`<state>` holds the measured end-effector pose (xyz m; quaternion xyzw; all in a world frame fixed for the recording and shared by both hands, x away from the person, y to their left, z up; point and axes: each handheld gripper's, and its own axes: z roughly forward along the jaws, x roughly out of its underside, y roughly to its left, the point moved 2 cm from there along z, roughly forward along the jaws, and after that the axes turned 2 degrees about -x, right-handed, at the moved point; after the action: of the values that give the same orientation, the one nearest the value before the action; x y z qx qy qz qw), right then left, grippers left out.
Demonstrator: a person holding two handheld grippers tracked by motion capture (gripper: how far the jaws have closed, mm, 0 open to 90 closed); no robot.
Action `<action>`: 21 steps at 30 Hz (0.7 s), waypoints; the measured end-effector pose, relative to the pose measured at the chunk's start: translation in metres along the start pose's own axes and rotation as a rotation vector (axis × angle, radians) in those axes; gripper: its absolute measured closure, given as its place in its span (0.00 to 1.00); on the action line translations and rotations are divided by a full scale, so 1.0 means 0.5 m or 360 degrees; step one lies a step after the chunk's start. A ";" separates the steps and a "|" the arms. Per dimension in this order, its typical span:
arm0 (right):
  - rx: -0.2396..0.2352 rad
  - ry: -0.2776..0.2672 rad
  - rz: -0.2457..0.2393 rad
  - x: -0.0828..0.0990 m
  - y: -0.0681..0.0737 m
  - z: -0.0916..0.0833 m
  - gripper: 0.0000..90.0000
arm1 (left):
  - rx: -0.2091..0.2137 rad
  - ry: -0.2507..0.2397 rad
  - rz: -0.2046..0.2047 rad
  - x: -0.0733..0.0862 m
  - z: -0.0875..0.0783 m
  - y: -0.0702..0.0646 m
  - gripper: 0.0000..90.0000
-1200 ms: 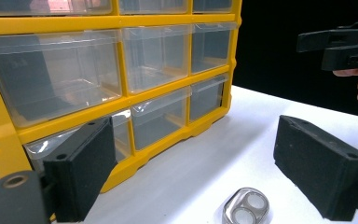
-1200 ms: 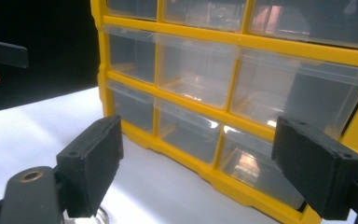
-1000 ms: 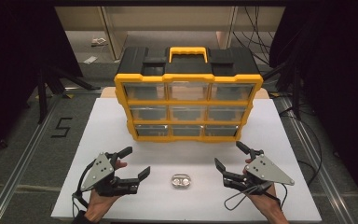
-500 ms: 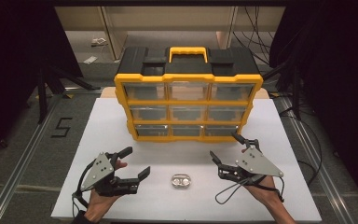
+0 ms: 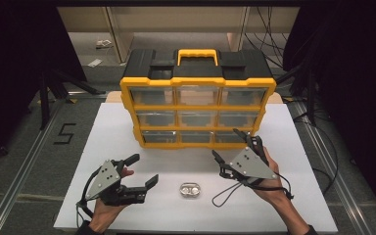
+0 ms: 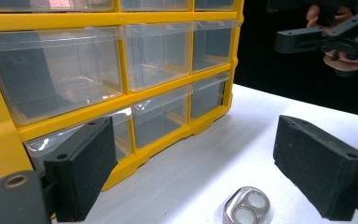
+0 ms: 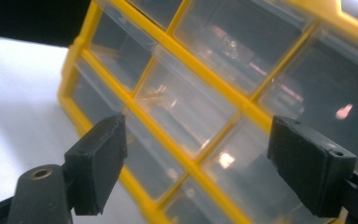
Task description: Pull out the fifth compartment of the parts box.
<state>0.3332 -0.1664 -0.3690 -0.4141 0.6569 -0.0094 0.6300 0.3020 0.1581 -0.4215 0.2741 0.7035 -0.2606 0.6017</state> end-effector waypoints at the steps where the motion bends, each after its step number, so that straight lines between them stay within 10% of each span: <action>1: 0.0012 0.0006 -0.0033 -0.003 0.001 0.005 0.23 | 0.0001 -0.0001 0.0000 0.000 0.000 0.000 0.14; 21: 0.0165 0.0087 -0.0482 -0.029 0.009 0.073 0.26 | 0.0009 -0.0006 -0.0001 -0.001 0.000 0.000 0.14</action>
<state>0.3593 -0.1370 -0.3671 -0.4749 0.6026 -0.1493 0.6237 0.3019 0.1580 -0.4212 0.2750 0.7019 -0.2631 0.6021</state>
